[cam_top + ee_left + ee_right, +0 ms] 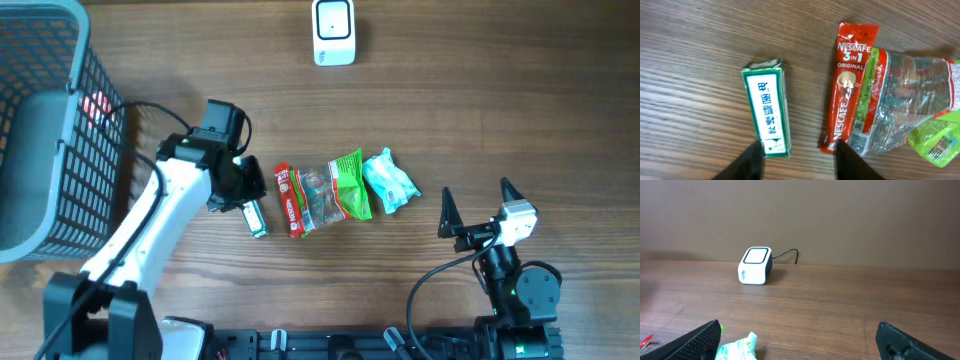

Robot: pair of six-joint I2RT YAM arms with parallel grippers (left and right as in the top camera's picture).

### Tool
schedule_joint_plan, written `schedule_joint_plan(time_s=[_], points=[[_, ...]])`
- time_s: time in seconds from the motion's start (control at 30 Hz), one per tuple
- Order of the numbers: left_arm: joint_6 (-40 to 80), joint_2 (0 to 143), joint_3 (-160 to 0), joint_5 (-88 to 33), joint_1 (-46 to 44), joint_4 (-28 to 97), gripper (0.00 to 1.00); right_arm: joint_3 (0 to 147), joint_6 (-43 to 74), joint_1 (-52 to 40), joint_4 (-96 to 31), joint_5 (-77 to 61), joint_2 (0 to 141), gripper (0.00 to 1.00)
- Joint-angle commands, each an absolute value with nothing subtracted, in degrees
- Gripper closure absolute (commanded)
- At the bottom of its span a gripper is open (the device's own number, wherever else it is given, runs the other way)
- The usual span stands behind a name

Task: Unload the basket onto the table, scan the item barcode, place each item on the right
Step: 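Lower the green box and red stick onto the table with the left gripper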

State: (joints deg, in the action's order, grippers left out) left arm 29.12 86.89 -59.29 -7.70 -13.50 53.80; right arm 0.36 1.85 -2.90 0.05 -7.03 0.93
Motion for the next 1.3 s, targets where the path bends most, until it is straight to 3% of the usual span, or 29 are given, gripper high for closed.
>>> schedule_joint_plan(time_s=[0.0, 0.77, 1.27], points=[[30.3, 86.7, -59.6, -6.2, -14.2, 55.3, 0.50, 0.3, 1.5, -2.6, 0.4, -6.4, 1.0, 0.01], [33.9, 89.3, -47.6, -3.7, -16.4, 42.5, 0.61, 0.3, 1.5, -2.6, 0.4, -6.4, 1.0, 0.00], [33.9, 89.3, -46.8, 0.2, -16.3, 44.1, 0.59, 0.3, 1.5, -2.6, 0.4, -6.4, 1.0, 0.00]])
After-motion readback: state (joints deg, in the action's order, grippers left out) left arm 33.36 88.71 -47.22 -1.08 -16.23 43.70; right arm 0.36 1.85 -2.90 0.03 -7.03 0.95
